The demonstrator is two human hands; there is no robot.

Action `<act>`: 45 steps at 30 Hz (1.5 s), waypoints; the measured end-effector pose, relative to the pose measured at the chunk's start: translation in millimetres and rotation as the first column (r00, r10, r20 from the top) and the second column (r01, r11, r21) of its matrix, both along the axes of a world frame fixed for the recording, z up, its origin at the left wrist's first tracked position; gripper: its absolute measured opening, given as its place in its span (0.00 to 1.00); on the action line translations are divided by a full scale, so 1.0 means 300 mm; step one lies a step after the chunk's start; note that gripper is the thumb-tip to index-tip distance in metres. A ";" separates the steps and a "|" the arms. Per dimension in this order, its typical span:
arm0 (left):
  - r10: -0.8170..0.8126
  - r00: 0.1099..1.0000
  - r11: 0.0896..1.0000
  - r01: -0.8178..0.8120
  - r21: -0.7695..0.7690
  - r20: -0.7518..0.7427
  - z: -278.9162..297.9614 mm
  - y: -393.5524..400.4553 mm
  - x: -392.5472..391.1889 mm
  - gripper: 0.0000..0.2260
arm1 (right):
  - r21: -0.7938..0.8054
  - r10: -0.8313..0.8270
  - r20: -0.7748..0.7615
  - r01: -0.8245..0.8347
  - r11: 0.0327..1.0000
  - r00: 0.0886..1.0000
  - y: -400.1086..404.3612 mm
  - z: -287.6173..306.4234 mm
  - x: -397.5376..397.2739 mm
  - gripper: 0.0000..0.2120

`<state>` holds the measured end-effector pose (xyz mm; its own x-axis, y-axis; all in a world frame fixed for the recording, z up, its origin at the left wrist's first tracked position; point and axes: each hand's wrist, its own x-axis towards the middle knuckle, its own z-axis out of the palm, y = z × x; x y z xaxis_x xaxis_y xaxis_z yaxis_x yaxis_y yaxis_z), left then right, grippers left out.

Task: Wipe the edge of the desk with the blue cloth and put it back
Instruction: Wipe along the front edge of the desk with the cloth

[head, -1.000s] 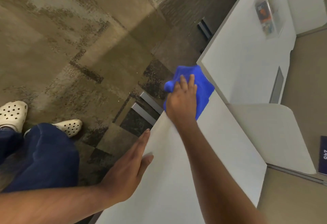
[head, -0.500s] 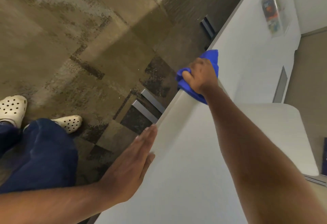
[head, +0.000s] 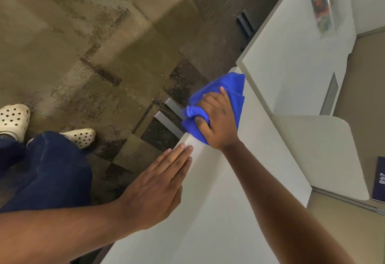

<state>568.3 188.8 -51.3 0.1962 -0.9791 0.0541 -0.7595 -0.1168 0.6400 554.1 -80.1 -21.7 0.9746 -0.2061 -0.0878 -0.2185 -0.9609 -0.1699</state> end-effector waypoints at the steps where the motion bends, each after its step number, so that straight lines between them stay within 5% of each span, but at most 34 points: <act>1: 0.006 1.000 1.000 -0.006 -0.003 -0.008 -0.002 -0.002 -0.002 0.30 | 0.006 0.065 0.015 -0.066 0.998 0.998 -0.036 0.002 0.005 0.14; 4: 0.017 1.000 1.000 -0.017 -0.008 -0.014 -0.013 -0.005 -0.003 0.30 | -0.060 0.175 -0.019 -0.176 0.983 0.984 -0.183 0.003 0.066 0.18; 10: 0.012 1.000 1.000 -0.012 0.025 -0.006 -0.013 0.001 0.000 0.30 | -0.185 -0.163 0.061 0.171 0.968 0.985 -0.332 -0.015 0.180 0.21; 16: -0.018 1.000 0.999 0.019 0.049 -0.014 0.004 0.007 0.012 0.29 | -0.053 -0.392 0.171 0.406 0.912 0.904 -0.154 0.002 0.180 0.12; 22: 0.005 1.000 1.000 -0.005 0.006 0.025 -0.007 -0.001 0.005 0.28 | -0.027 -0.215 0.127 0.221 0.975 0.968 0.062 -0.036 0.026 0.14; 29: 0.010 0.999 1.000 -0.010 0.009 0.037 -0.012 -0.003 0.001 0.28 | -0.092 -0.007 0.025 0.009 0.996 1.000 -0.118 -0.002 0.103 0.20; 33: 0.005 0.999 0.999 -0.006 0.032 0.033 -0.010 0.001 0.005 0.29 | -0.143 -0.218 0.025 0.219 0.965 0.976 -0.240 0.012 0.176 0.22; 40: -0.031 0.997 0.997 0.036 0.068 -0.072 0.005 0.005 0.016 0.28 | -0.073 -0.615 0.121 0.625 0.777 0.779 -0.179 0.009 0.230 0.15; 45: -0.043 0.996 0.994 0.050 0.093 -0.077 0.024 0.007 0.019 0.29 | -0.107 -0.739 0.000 0.734 0.670 0.674 -0.001 0.011 0.193 0.34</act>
<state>573.9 190.8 -44.2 0.1501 -0.9873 -0.0524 -0.7162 -0.1451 0.6826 612.0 -80.5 -18.5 0.4987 -0.8643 -0.0657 -0.8664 -0.4949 -0.0664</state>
